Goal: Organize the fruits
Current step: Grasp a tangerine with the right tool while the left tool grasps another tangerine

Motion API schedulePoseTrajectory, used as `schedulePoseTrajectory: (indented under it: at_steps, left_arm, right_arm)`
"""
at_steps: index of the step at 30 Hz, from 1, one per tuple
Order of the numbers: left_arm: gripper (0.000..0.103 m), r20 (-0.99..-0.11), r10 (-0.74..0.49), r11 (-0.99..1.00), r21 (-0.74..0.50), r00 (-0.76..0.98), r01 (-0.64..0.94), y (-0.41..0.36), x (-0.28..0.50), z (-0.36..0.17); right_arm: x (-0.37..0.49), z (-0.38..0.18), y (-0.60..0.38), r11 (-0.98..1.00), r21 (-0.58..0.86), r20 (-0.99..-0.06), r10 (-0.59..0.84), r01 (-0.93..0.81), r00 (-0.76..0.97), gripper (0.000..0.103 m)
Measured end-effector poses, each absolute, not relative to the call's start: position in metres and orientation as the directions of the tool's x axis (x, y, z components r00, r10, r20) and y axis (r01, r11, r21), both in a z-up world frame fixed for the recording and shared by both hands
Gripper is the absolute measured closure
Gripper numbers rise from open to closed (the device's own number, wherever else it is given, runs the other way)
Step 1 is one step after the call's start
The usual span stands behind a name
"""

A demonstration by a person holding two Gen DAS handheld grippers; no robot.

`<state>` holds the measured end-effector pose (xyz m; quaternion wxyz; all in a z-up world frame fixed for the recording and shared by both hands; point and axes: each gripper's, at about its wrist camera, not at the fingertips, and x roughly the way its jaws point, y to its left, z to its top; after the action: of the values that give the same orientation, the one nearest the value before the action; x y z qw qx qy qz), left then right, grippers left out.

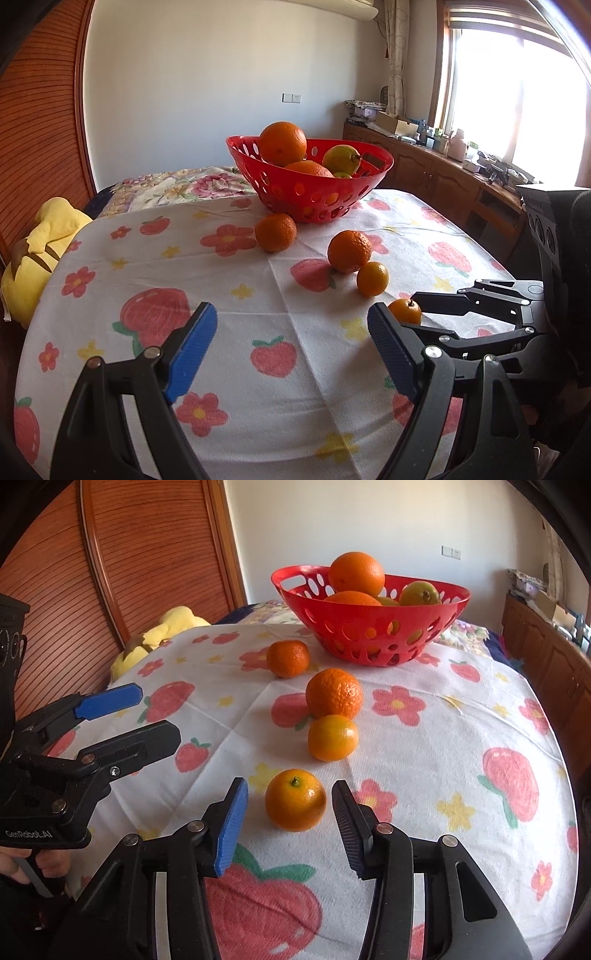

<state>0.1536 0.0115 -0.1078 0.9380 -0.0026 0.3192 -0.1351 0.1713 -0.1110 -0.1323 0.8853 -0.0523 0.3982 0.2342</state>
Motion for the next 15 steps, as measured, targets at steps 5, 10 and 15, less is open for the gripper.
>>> schedulePoseTrajectory:
  at_steps: [5, 10, 15]
  left_arm:
    - [0.02, -0.603, -0.25, 0.965, -0.085, 0.757, 0.25, 0.009, 0.156, -0.108]
    - [0.023, -0.619, -0.267, 0.958, -0.088, 0.739, 0.272, 0.0, 0.163, -0.108]
    - [0.029, -0.641, -0.302, 0.942, -0.086, 0.706, 0.325, -0.02, 0.175, -0.107]
  right_arm:
    - [0.171, -0.136, -0.111, 0.884, 0.08, -0.737, 0.363, -0.46, 0.57, 0.068]
    - [0.166, -0.133, -0.119, 0.886, 0.083, -0.725, 0.368, -0.456, 0.583, 0.069]
    - [0.16, -0.127, -0.136, 0.899, 0.09, -0.704, 0.361, -0.428, 0.611, 0.069]
